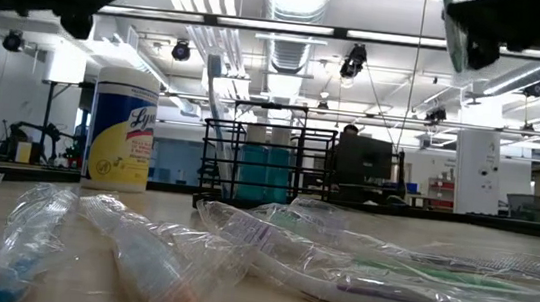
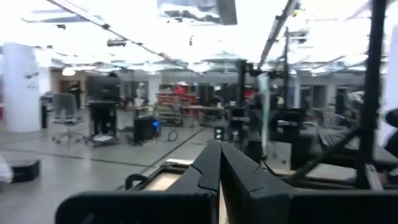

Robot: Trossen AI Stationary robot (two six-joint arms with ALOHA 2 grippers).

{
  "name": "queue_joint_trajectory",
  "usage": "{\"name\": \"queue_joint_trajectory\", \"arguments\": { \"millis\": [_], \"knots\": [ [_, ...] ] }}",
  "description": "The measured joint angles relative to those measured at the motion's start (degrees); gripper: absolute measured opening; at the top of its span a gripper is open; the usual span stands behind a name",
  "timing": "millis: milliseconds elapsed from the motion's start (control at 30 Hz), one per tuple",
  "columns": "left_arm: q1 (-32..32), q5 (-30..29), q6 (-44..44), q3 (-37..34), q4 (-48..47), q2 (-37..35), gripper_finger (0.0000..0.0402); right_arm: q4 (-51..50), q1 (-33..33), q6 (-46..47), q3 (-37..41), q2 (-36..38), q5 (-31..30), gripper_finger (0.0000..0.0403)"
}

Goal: Pick & Place toothbrushing station
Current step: Put the right green toothbrush into the wire organizer

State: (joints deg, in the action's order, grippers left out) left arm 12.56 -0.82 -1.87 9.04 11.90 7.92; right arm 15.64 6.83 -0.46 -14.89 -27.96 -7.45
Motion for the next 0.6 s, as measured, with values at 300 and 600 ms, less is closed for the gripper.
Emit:
{"name": "queue_joint_trajectory", "arguments": {
  "millis": [300, 600],
  "knots": [
    [-0.78, 0.03, 1.22, 16.02, 0.08, 26.54, 0.0084, -0.26, 0.14, -5.36, -12.95, -17.87, -4.09, 0.0022],
    [-3.94, 0.66, 8.66, 31.74, 0.38, 47.16, 0.0212, -0.24, 0.13, -9.98, -25.75, -34.70, -22.53, 0.0022]
  ]
}}
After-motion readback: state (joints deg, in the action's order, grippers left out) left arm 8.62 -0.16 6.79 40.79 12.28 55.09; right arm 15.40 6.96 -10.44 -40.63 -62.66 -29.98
